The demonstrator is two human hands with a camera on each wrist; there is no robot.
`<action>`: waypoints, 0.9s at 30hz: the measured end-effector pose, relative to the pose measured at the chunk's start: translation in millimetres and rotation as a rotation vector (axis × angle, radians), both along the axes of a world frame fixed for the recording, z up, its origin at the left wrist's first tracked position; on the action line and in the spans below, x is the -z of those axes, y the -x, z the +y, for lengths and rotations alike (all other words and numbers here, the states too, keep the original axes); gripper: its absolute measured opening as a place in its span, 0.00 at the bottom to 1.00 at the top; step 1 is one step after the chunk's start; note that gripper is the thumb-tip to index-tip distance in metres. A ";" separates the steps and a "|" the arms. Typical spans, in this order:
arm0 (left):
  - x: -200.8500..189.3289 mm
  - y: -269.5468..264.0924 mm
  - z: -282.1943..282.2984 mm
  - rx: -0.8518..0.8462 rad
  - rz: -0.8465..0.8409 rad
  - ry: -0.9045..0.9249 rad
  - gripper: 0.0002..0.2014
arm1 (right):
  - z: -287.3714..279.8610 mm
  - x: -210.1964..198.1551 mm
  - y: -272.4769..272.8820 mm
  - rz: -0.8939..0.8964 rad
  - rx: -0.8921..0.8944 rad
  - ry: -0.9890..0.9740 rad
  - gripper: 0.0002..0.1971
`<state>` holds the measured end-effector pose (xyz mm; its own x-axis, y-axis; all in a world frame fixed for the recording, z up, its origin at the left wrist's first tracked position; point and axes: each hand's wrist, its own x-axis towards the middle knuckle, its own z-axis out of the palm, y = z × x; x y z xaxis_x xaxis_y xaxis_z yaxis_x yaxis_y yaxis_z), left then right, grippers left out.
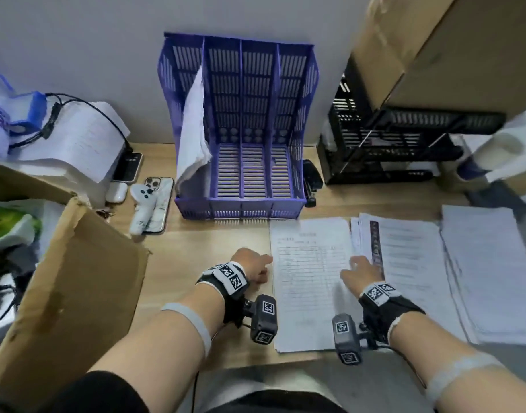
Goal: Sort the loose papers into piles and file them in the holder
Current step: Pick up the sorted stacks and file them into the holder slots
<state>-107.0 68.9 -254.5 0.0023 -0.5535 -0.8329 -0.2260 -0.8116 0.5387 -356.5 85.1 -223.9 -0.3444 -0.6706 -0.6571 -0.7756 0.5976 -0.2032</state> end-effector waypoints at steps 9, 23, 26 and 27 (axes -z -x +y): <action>-8.2 30.2 15.9 0.283 -0.159 0.141 0.15 | 28.7 17.3 -3.8 -0.264 0.115 0.087 0.29; -88.3 -20.0 -17.6 -0.039 0.071 0.766 0.22 | -6.4 -105.8 -51.2 -0.744 0.488 0.700 0.07; -75.1 -23.2 -8.6 -0.068 0.040 0.759 0.19 | -0.9 -104.7 -60.7 -0.720 0.407 0.619 0.08; -68.2 -22.8 -3.2 -0.044 0.029 0.749 0.14 | 0.8 -94.6 -61.5 -0.665 0.376 0.562 0.11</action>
